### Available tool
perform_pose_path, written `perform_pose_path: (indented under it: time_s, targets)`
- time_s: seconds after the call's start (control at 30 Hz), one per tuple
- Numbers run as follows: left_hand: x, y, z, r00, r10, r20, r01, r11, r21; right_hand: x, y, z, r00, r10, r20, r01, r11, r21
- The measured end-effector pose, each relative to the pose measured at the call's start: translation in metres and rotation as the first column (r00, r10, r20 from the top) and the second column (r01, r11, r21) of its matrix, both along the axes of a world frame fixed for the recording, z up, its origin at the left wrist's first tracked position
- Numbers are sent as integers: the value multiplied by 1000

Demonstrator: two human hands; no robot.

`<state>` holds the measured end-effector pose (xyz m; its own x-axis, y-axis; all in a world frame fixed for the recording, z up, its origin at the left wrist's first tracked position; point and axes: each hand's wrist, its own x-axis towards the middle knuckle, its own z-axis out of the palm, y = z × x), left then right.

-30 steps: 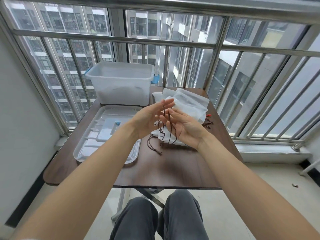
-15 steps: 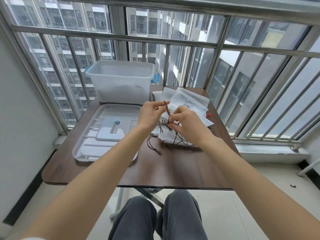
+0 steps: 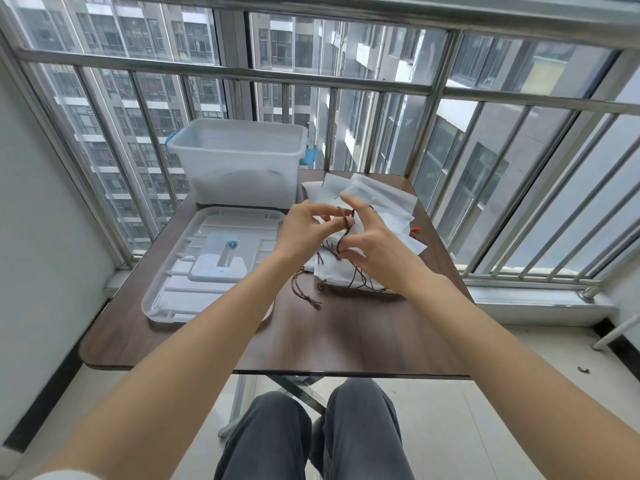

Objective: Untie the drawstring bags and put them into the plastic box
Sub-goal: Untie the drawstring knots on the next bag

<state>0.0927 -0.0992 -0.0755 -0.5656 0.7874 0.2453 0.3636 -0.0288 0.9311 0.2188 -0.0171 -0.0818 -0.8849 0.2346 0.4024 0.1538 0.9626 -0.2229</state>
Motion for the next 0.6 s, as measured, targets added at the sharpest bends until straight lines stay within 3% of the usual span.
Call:
perform_pose_path:
  time_s: [0.2,0.43,0.6]
  targets:
    - [-2,2,7,993,-69,-98,59,992,-109,-6,-2,-1,1000,1,-13,-1,1000,29]
    - [-12,-6,4,987,-65,149,70,997,-24,-2,1,-3,976,-183,-113,180,983,-38]
    - [-17,-7,0,879,-40,476,-12,994,106,-4,3,-3,955,-257,-147,235,960,-149]
